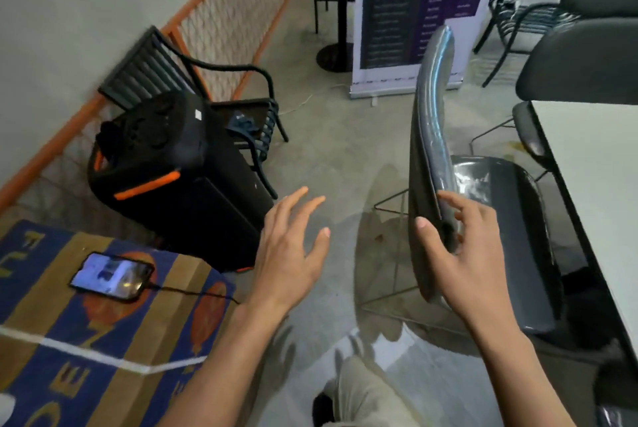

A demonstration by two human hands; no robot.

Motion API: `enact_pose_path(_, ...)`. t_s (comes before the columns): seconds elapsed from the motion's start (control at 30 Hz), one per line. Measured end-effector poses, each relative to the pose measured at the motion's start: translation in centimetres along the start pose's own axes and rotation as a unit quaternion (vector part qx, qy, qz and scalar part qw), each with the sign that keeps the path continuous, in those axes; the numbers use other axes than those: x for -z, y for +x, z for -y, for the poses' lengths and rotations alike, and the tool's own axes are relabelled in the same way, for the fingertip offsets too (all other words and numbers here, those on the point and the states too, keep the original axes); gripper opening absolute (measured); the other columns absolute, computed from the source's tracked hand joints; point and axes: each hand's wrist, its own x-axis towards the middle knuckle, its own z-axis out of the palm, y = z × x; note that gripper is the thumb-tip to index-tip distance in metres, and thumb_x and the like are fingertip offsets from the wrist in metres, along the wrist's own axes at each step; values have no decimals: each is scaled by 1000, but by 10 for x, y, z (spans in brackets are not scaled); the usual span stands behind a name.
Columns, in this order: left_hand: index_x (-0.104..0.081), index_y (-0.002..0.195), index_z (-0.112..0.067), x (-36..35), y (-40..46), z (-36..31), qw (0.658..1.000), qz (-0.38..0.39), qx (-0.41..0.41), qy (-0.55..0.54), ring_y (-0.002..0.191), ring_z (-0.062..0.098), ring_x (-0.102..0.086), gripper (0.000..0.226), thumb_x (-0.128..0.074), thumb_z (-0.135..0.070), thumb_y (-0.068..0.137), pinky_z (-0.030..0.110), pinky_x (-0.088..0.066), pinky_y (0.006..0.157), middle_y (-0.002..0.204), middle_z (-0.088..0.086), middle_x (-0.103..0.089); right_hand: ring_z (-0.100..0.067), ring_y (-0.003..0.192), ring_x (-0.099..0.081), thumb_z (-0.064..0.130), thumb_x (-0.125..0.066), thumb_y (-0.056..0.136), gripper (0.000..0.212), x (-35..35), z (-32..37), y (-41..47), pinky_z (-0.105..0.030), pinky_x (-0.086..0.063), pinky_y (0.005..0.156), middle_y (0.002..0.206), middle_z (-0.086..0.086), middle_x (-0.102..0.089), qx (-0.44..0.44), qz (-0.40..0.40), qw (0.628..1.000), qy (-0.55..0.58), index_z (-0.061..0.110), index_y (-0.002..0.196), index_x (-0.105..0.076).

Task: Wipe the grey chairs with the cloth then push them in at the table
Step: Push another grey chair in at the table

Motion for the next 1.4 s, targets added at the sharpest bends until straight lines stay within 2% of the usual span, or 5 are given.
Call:
enact_pose_path(0.13,-52,145,-31,-10,68,9,999,36,-34,-13,146,11,-26,47,-61,-33,100,20,-15,117,158,-11,-34,-11,123,-44,38,-69,91,49,-16,0,41,-27,-33,102,131,7,-45,-36,-35,998,-25,31,137,-53)
enact_pose_path(0.37,-49,147,-35,-36,192,22,993,75,-83,-33,147,9,-25,48,-60,-36,100,31,-27,117,158,-14,-31,-19,130,-45,50,-67,88,67,-36,-7,122,-39,-41,107,142,3,-40,-108,4,991,-75,34,147,-40)
enact_pose_path(0.7,-42,149,-42,-77,376,-13,967,168,-185,-47,150,7,-19,49,-55,-40,102,35,-24,122,160,-20,-23,-12,139,-37,70,-54,81,92,-60,2,241,-32,-36,113,152,8,-33,-233,66,968,-68,33,159,-22)
enact_pose_path(1.1,-49,142,-40,-180,542,-85,879,281,-374,-88,145,10,-28,42,-55,-44,101,48,-36,118,157,-15,-31,-7,133,-41,79,-37,90,82,-91,9,296,-30,-44,96,152,20,-29,-401,16,899,-177,40,158,-14)
enact_pose_path(1.4,-66,128,-32,-242,610,-111,792,309,-524,-60,146,23,-34,45,-38,-54,101,52,-19,123,140,-6,-60,-8,122,-55,90,-33,82,81,-119,20,326,-34,-50,90,138,22,-52,-491,-67,813,-306,47,151,-29)
